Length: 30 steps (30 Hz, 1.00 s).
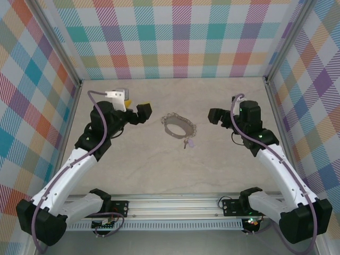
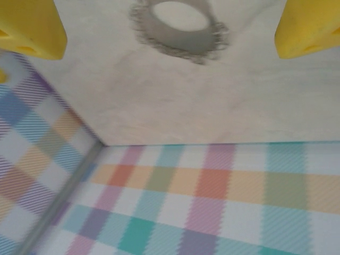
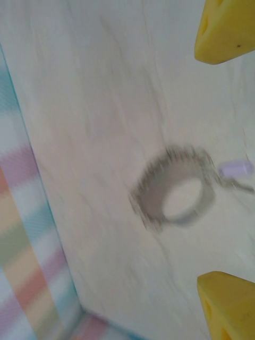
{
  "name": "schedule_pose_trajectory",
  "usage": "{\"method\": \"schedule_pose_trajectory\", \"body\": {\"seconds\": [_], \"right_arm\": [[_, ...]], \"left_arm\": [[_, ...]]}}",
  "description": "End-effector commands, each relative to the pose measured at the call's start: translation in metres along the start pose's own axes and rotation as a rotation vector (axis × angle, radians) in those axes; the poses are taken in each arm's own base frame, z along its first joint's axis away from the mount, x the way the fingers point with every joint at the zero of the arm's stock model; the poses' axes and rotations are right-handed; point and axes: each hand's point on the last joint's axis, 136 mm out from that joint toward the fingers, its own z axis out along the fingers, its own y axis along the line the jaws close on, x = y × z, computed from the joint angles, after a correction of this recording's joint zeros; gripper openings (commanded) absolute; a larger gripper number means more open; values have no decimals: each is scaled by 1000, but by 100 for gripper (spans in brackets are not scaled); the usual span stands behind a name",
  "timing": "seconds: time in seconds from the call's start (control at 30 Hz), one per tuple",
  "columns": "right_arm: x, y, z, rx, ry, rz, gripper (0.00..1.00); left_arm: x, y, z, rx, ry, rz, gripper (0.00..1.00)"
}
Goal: Put the keys on the keyring
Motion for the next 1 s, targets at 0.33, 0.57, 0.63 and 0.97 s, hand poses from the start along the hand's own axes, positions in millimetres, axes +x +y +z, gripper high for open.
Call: {"method": "schedule_pose_trajectory", "body": {"seconds": [0.33, 0.57, 0.63, 0.97], "right_arm": [[12, -129, 38, 556, -167, -150, 100], [33, -166, 55, 584, -252, -136, 100], [34, -170, 54, 563, -286, -134, 100], [50, -157, 104, 282, -213, -194, 100]], "left_arm": [[94, 160, -15, -566, -39, 145, 100], [152, 203, 6, -580, 21, 113, 100], [159, 205, 16, -559, 28, 118, 100], [189, 214, 47, -443, 137, 107, 100]]}}
